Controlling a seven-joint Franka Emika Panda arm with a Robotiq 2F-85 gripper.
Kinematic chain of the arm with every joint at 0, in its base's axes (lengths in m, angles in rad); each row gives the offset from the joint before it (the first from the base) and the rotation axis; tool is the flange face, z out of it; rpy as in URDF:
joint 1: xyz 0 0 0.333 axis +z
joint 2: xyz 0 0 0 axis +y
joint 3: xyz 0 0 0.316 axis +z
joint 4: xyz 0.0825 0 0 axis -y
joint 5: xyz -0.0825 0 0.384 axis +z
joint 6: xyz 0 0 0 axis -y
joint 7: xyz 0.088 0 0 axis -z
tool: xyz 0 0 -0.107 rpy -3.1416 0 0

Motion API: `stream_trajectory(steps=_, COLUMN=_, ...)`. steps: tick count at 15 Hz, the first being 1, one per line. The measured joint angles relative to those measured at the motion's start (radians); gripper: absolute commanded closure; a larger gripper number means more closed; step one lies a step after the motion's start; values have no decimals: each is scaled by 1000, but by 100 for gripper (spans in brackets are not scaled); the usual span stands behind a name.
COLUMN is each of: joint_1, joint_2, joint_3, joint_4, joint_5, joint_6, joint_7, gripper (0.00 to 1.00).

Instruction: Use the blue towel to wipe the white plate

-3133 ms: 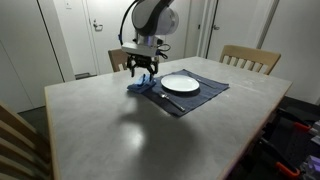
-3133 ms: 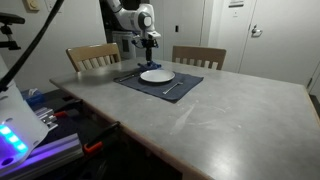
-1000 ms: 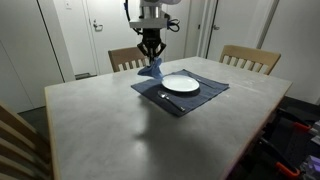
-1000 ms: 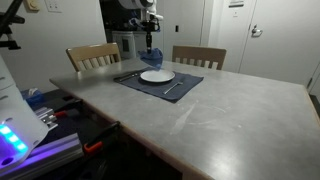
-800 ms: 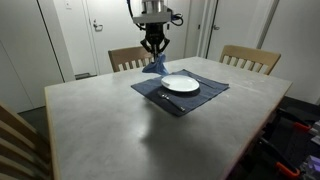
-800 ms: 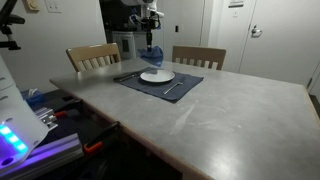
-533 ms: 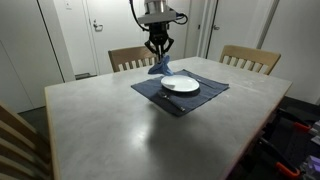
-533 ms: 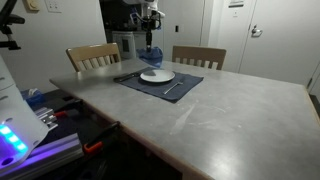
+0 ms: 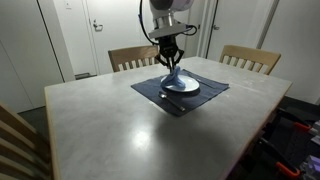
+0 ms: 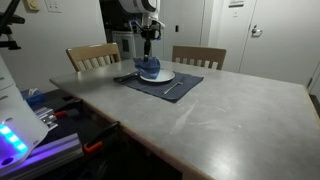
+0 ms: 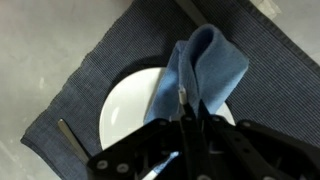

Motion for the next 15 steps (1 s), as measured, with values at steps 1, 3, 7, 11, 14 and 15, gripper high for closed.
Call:
stream_trajectory(steps=1, joint_1=-1, joint_2=0, joint_3=0, joint_4=-18, joint_5=5, joint_6=0, joint_7=0, gripper=98)
stream_trajectory(steps=3, joint_1=-3, joint_2=-1, joint_3=0, joint_4=-51, joint_5=14, joint_6=0, joint_7=0, gripper=98)
stream_trajectory(steps=7, joint_1=-4, joint_2=-4, joint_3=0, joint_4=-108, joint_5=17, joint_6=-1, joint_7=9, gripper=98)
stream_trajectory(steps=11, joint_1=-5, joint_2=-28, joint_3=-7, joint_4=-174, joint_5=13, joint_6=-6, joint_7=47, gripper=98)
stream_trajectory(steps=14, joint_1=-2, joint_2=-35, joint_3=-8, joint_4=-209, joint_5=8, joint_6=5, joint_7=93, gripper=98)
stream_trajectory(steps=15, joint_1=0, joint_2=-35, joint_3=-8, joint_4=-220, joint_5=6, joint_6=20, joint_7=112, gripper=98)
